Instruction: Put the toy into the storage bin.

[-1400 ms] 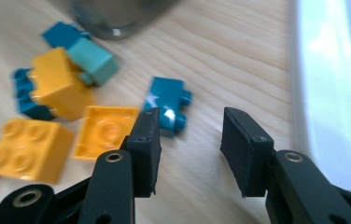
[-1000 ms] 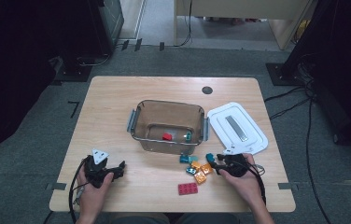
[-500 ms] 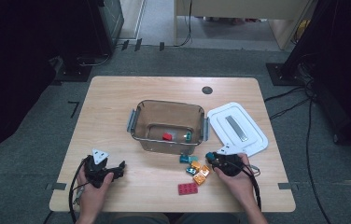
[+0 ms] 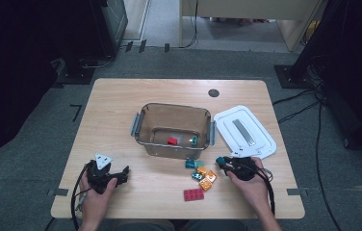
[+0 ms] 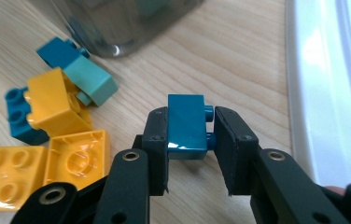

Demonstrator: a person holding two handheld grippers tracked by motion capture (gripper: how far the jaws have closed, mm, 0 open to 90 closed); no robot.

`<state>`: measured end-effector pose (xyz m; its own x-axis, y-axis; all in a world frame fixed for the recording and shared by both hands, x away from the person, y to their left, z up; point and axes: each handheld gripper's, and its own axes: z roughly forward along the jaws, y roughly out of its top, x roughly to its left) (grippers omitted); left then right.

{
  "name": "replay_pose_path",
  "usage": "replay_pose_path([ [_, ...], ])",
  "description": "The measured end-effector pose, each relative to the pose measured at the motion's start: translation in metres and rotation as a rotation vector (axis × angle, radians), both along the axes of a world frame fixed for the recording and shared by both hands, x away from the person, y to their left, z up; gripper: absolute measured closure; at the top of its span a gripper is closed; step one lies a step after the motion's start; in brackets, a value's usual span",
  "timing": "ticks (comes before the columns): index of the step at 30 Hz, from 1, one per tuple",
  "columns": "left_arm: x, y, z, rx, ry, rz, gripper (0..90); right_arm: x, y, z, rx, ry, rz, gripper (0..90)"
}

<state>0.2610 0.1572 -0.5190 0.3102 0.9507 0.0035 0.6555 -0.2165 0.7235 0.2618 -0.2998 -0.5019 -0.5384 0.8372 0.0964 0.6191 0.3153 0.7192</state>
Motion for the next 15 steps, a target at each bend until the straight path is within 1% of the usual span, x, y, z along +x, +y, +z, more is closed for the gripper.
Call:
replay_pose_path([
  [7, 0.000, 0.000, 0.000, 0.000, 0.000, 0.000, 8.3, 0.001, -0.011, 0.019, 0.036, -0.013, 0.003, 68.0],
  [15, 0.000, 0.000, 0.000, 0.000, 0.000, 0.000, 8.3, 0.006, -0.019, 0.046, 0.041, -0.035, 0.012, 68.0],
])
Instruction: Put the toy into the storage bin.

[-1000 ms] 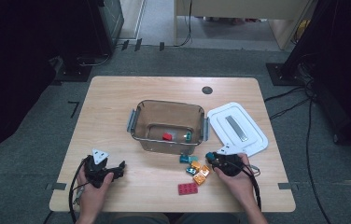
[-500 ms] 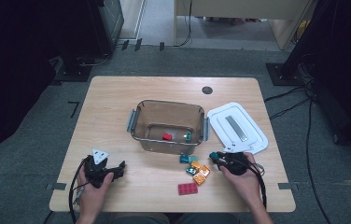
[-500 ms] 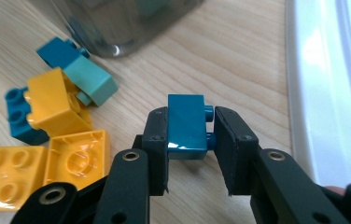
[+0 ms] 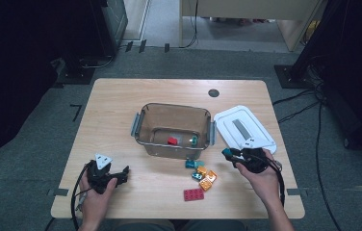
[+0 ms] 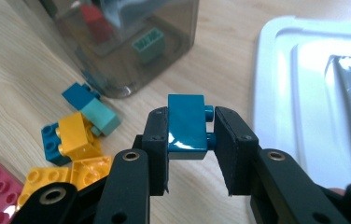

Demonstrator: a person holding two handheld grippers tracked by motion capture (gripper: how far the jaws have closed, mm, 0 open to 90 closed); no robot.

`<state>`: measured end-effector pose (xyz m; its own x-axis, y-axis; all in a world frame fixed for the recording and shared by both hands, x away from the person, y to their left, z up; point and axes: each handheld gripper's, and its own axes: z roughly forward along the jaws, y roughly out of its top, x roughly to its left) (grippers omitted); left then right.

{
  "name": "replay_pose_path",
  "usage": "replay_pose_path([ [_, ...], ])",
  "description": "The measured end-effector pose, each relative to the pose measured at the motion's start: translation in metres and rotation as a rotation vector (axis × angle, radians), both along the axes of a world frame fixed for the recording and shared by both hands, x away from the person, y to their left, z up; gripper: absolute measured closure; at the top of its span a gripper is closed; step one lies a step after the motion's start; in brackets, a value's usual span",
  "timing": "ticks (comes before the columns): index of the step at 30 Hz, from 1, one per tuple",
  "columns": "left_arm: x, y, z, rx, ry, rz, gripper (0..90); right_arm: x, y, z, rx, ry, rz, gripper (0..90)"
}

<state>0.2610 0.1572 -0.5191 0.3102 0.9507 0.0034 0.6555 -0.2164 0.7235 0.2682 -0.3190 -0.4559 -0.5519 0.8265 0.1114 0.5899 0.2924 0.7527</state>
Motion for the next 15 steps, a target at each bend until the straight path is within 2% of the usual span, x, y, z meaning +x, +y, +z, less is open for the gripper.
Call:
replay_pose_path([
  [2, 0.000, 0.000, 0.000, 0.000, 0.000, 0.000, 8.4, 0.003, -0.003, 0.012, 0.011, -0.009, -0.003, 68.0],
  [3, 0.000, 0.000, 0.000, 0.001, 0.000, 0.000, 8.4, 0.003, -0.003, 0.012, 0.011, -0.009, -0.003, 68.0],
  [7, 0.000, 0.000, 0.000, 0.000, 0.000, 0.000, 8.3, 0.008, -0.004, 0.028, 0.017, -0.024, -0.006, 68.0],
  [15, 0.000, 0.000, 0.000, 0.000, 0.000, 0.000, 8.3, 0.019, 0.002, 0.057, 0.024, -0.048, 0.012, 68.0],
])
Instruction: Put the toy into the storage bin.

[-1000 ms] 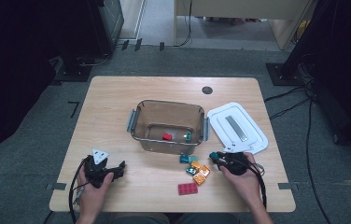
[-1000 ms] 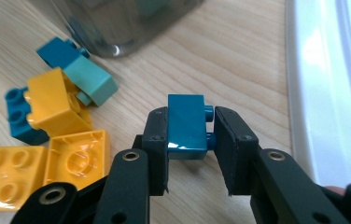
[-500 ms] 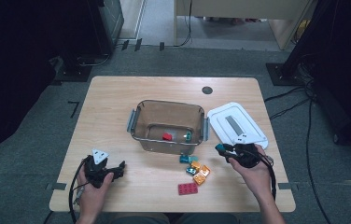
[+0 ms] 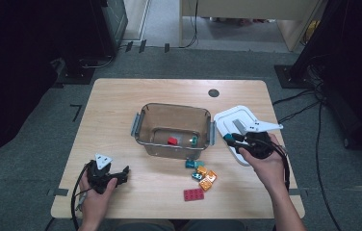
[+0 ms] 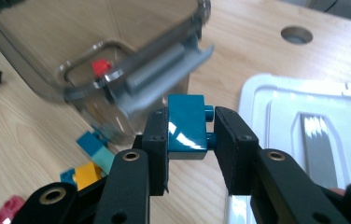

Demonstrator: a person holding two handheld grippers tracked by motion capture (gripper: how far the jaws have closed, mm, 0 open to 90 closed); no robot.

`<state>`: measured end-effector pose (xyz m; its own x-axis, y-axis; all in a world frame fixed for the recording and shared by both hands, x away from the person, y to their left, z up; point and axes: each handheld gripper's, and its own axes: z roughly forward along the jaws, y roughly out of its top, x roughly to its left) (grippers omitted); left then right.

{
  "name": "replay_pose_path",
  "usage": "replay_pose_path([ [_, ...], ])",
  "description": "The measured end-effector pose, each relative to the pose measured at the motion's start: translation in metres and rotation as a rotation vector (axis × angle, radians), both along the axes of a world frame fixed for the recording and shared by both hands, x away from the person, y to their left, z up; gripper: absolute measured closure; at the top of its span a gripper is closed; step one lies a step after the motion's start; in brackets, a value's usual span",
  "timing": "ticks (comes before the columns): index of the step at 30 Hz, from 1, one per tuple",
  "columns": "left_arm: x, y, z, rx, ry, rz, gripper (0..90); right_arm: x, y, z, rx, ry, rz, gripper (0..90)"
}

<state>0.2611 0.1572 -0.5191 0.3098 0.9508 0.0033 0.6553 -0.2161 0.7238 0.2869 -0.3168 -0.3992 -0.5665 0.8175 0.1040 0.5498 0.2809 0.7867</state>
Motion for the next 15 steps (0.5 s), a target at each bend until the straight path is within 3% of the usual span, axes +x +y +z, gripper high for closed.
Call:
replay_pose_path([
  [15, 0.000, 0.000, 0.000, 0.001, 0.000, 0.000, 8.3, 0.018, 0.038, 0.041, 0.004, -0.044, 0.085, 68.0],
])
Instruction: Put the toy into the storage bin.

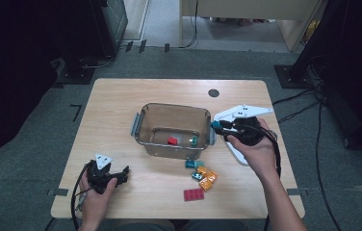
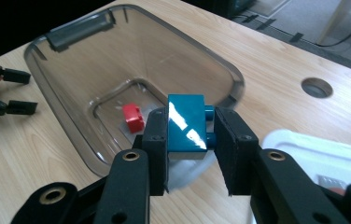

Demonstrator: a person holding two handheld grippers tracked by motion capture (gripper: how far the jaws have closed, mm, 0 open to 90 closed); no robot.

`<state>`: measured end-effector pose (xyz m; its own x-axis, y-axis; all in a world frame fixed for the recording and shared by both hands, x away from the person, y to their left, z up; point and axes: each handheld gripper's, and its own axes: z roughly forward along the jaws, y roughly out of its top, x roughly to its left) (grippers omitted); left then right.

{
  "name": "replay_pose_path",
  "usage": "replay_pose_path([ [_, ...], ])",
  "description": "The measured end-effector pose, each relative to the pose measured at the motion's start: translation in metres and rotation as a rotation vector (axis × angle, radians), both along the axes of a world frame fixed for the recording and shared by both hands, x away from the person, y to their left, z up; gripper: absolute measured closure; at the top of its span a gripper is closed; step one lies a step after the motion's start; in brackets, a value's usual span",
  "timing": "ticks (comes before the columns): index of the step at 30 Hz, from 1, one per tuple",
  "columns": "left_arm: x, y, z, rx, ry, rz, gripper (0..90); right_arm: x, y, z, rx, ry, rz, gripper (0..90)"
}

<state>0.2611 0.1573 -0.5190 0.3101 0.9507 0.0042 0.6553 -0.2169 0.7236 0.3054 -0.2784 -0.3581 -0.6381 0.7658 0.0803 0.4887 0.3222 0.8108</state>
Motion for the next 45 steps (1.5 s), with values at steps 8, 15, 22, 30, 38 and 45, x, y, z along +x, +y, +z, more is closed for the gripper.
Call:
replay_pose_path([
  [8, 0.000, 0.000, 0.000, -0.001, -0.001, 0.000, 8.3, 0.011, 0.028, 0.002, -0.018, 0.009, 0.053, 68.0],
  [15, 0.000, 0.000, 0.000, -0.001, -0.001, 0.000, 8.4, 0.022, 0.051, -0.003, -0.045, 0.037, 0.098, 68.0],
  [22, 0.000, 0.000, 0.000, -0.001, -0.001, 0.001, 8.3, 0.030, 0.071, -0.010, -0.094, 0.082, 0.137, 68.0],
  [30, 0.000, 0.000, 0.000, 0.000, -0.001, 0.001, 8.3, 0.037, 0.085, -0.019, -0.174, 0.143, 0.163, 67.8],
  [38, 0.000, 0.000, 0.000, -0.001, -0.001, 0.000, 8.3, 0.039, 0.088, -0.021, -0.150, 0.163, 0.182, 58.8],
  [45, 0.000, 0.000, 0.000, -0.001, -0.001, 0.000, 8.3, 0.035, 0.082, -0.018, -0.112, 0.119, 0.165, 41.8],
])
